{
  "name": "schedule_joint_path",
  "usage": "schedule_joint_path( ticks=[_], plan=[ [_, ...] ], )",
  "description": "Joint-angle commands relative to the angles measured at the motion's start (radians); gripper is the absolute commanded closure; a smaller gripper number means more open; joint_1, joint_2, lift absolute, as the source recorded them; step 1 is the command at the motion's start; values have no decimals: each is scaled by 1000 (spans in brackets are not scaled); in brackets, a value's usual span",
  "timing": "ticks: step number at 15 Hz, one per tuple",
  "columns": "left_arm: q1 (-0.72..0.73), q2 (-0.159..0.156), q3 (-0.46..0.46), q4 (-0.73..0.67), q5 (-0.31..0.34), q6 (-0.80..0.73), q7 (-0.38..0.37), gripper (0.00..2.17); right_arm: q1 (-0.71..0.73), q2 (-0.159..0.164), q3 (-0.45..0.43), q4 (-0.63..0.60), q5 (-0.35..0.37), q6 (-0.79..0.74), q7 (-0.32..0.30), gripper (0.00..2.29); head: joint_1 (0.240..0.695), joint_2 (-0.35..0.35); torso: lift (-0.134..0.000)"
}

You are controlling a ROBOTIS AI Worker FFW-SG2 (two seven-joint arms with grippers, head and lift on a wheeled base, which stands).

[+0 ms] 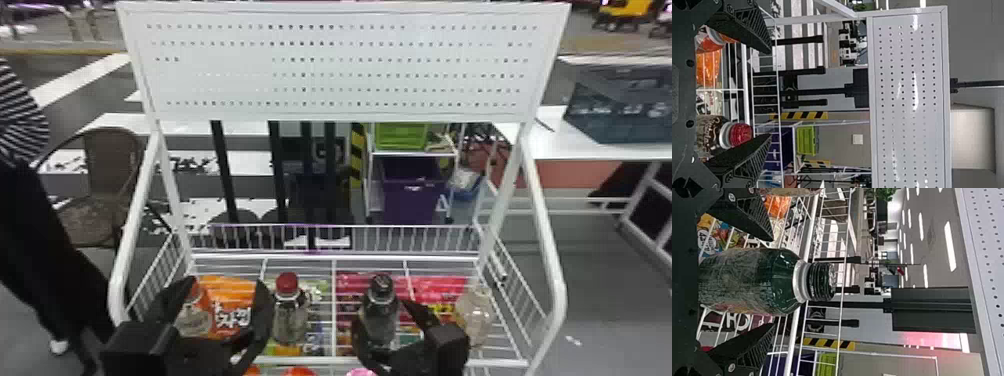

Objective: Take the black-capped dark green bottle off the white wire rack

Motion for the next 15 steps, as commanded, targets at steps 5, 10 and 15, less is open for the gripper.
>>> schedule_joint_path(
  ticks=[5,10,15],
  plan=[
    [-24,1,-3,23,5,-2,0,140,-26,1,2,14,-3,37,12,1484,499,0,0],
    [-26,5,-5,11,5,1,3,140,27,1,2,-87,-12,55,-2,1501,499,0,0],
    [-17,8,9,-6,7,1,6,140,185,1,-31,-394,-49,178,-16,1497,499,0,0]
  ],
)
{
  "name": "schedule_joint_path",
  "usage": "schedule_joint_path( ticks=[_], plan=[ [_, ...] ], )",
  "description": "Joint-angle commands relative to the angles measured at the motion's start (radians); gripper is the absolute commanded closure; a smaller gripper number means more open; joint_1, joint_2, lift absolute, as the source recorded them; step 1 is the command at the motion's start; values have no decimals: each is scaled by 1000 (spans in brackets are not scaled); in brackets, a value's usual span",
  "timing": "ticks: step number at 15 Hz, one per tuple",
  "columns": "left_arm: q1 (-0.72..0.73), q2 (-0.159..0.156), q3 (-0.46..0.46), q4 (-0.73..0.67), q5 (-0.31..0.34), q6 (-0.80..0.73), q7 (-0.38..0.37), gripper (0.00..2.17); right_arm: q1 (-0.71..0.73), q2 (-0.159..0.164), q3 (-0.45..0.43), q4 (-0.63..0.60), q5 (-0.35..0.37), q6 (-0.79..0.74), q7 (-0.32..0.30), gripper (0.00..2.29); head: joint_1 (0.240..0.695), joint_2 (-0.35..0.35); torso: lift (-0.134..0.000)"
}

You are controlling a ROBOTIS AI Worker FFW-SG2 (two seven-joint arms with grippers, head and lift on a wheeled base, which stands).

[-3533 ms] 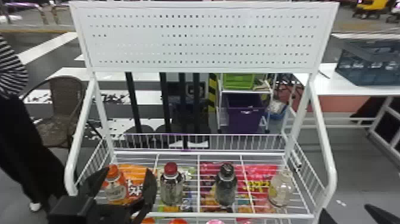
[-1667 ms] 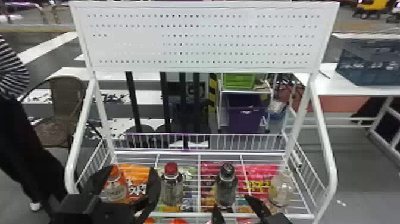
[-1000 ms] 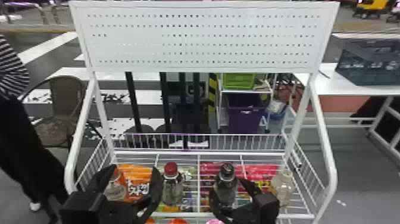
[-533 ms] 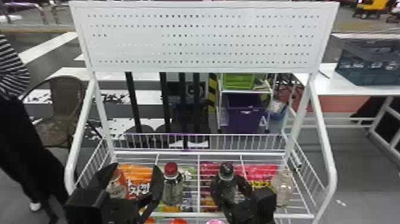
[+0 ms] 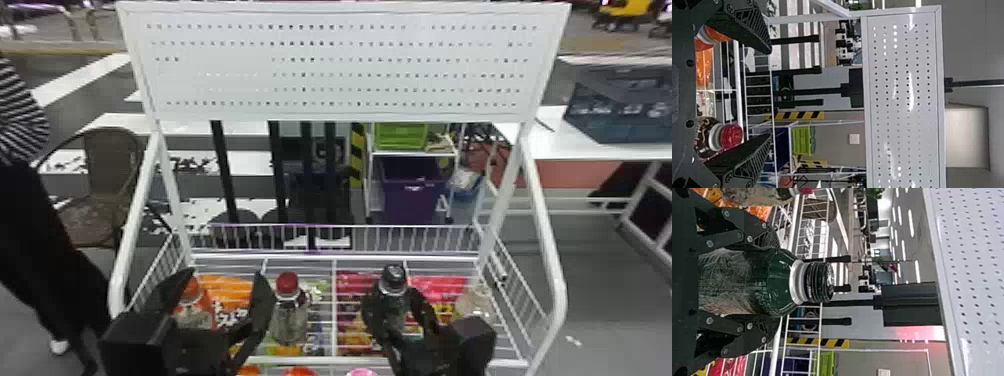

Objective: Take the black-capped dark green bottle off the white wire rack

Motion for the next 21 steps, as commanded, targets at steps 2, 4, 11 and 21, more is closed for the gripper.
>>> schedule_joint_path(
  ticks=[2,4,11,21],
  plan=[
    [7,-1,6,-12,-1,0,0,140,138,-9,-41,-231,-15,93,-10,1494,499,0,0],
    [10,-1,6,-15,-1,0,0,140,226,-46,-79,-368,-23,136,-10,1494,499,0,0],
    [16,-2,8,-9,-1,0,3,140,517,-97,-327,-704,-172,158,45,1490,499,0,0],
    [8,-4,8,11,-3,-3,5,140,697,-71,-455,-728,-272,-54,103,1490,499,0,0]
  ],
)
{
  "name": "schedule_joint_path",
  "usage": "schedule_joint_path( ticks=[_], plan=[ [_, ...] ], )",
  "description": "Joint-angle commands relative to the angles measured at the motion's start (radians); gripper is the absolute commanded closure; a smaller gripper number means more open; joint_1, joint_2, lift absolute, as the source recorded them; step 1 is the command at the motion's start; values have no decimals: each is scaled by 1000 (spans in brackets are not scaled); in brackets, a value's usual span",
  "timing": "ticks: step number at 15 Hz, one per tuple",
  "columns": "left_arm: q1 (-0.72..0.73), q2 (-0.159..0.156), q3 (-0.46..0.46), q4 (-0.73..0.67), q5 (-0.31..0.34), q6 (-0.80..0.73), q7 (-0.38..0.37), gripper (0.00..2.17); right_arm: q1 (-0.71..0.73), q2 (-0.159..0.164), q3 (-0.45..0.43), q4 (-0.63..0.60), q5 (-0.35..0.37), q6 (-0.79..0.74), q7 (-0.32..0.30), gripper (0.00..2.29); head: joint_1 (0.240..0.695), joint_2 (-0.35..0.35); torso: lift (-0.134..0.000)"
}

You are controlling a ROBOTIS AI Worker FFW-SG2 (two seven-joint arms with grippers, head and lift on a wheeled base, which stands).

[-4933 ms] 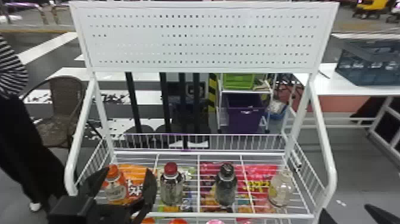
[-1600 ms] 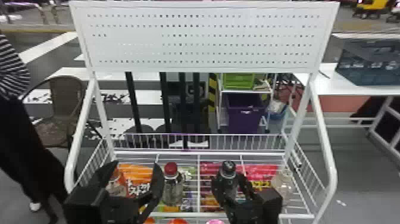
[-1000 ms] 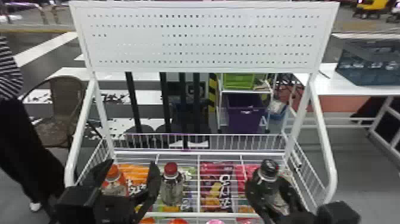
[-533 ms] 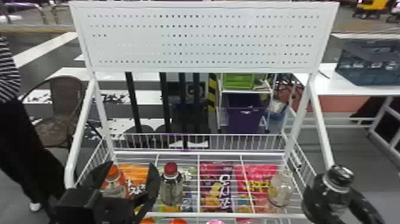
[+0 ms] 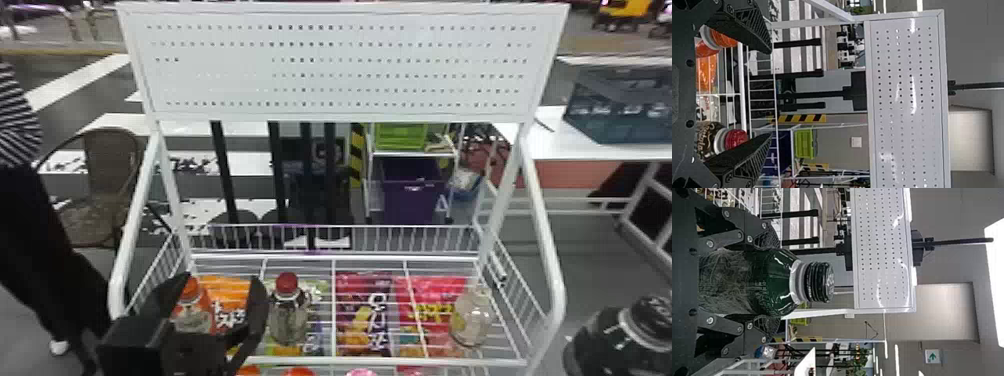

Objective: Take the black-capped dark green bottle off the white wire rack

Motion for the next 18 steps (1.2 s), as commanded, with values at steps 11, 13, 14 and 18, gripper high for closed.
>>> schedule_joint_path(
  ticks=[11,13,14,18],
  plan=[
    [4,-1,2,-13,-2,0,1,140,-5,2,-5,-5,-11,24,17,1490,499,0,0],
    [4,-2,2,-16,-2,0,1,140,-8,2,-5,-5,-13,24,17,1490,499,0,0],
    [4,-1,2,-16,-2,3,1,140,-10,2,-5,-5,-13,24,17,1490,499,0,0],
    [6,-1,2,-25,-2,9,1,140,-11,2,-5,-5,-11,18,21,1490,499,0,0]
  ],
)
